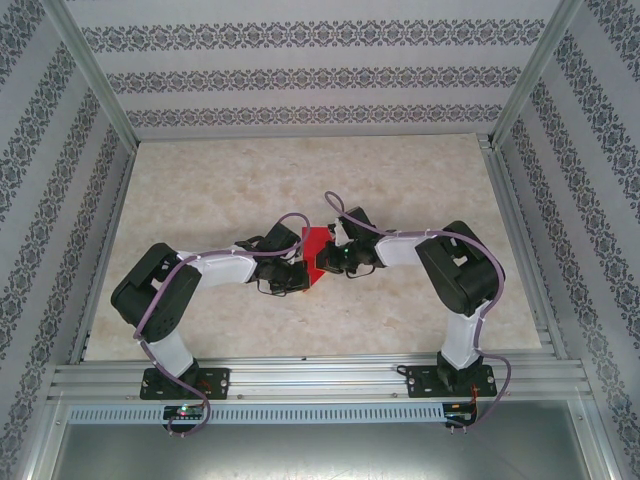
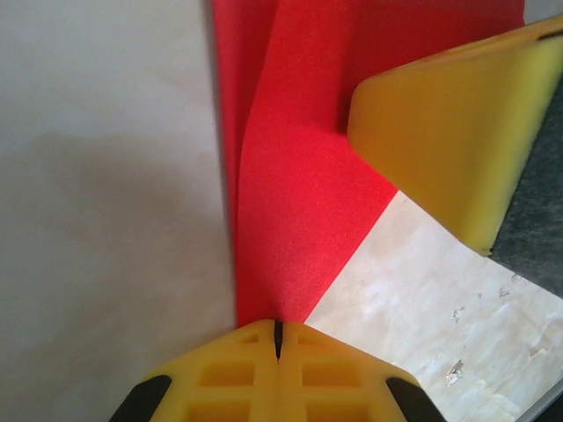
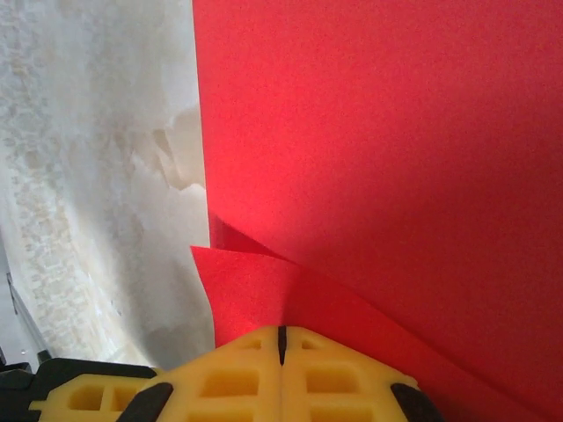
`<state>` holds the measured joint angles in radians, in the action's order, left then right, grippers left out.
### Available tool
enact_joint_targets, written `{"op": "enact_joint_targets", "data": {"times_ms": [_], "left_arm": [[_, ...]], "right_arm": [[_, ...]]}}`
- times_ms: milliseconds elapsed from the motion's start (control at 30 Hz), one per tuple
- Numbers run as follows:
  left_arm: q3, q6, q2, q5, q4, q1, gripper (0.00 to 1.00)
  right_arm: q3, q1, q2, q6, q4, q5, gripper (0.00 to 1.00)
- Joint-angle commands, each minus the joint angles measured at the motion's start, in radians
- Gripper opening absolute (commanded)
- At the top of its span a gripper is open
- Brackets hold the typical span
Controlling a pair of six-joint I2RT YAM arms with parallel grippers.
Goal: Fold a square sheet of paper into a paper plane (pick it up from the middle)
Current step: Third fold the triangle at the center of the table.
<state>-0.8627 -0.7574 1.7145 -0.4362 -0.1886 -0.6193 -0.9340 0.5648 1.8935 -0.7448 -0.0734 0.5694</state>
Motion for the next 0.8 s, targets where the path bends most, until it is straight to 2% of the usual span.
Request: {"op": "enact_joint_targets", "data": {"times_ms": [0, 167, 400, 567, 767], "left_arm": [[-0.017, 0.021, -0.022, 0.035, -0.119, 0.016, 0.0], [-0.07, 0.001, -0.04, 0.022, -0.068, 0.018, 0.01], [-0.12, -0.008, 0.052, 0.016, -0.008, 0.02, 0.04], [-0.091, -0.019, 0.095, -0.006, 0.037, 0.022, 0.0], [-0.018, -0.019, 0.091, -0.006, 0.053, 0.023, 0.0]], "right_arm": [[0.01, -0.009, 0.04, -0.021, 0.012, -0.031, 0.0], [0.023, -0.017, 0.05, -0.015, 0.037, -0.044, 0.0], [0.024, -0.019, 0.056, -0.012, 0.049, -0.046, 0.0], [0.025, -0.02, 0.062, -0.011, 0.057, -0.046, 0.0], [0.024, -0.025, 0.068, -0.011, 0.071, -0.055, 0.0]]}}
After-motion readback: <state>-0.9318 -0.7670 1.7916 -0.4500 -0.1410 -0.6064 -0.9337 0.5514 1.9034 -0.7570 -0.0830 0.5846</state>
